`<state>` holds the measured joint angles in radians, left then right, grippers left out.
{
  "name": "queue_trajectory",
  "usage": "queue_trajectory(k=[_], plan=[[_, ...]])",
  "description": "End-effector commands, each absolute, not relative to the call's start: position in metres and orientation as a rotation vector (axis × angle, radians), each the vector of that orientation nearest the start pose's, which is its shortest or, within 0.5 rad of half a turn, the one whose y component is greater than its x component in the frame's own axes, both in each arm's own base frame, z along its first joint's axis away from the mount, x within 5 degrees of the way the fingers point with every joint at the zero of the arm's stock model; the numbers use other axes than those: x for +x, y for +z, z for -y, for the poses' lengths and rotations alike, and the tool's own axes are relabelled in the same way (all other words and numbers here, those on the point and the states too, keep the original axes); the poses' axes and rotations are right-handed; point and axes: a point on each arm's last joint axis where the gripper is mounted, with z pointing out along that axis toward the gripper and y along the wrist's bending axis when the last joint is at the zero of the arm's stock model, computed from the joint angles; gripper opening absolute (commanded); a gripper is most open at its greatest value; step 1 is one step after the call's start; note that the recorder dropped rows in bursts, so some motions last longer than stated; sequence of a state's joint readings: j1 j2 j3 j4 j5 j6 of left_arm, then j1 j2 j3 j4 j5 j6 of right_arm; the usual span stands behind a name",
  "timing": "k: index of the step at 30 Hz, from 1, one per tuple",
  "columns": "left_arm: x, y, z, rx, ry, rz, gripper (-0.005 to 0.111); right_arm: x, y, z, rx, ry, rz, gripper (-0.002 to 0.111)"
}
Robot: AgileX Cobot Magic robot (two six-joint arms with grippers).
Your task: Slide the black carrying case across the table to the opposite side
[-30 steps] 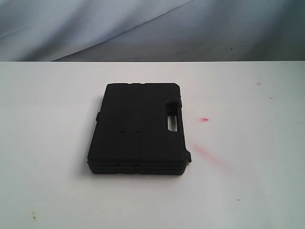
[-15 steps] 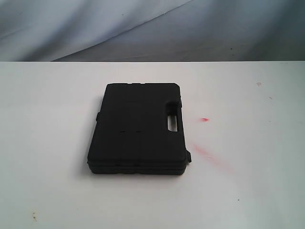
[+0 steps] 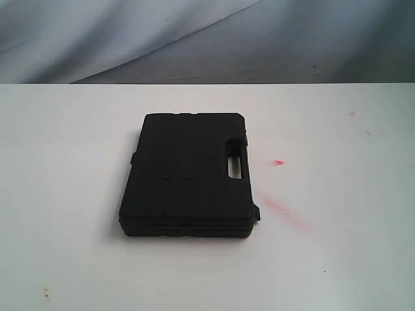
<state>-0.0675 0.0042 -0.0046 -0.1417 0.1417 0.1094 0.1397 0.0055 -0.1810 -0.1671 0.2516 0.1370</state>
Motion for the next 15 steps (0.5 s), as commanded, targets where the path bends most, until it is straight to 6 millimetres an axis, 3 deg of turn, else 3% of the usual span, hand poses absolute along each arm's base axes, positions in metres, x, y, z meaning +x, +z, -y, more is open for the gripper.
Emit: queue_trajectory(k=[1,11,15], plan=[[0.056,0.201,0.006,0.045,-0.094,-1.615,0.000,0.050,0.234,-0.004,-0.112,0.064,-1.565,0.000],[0.056,0.201,0.006,0.045,-0.094,-1.615,0.000,0.055,0.201,-0.007,-0.106,0.095,-1.652,0.000],[0.056,0.201,0.006,0.045,-0.094,-1.615,0.000,0.056,0.198,-0.008,-0.075,0.142,-1.646,0.000]])
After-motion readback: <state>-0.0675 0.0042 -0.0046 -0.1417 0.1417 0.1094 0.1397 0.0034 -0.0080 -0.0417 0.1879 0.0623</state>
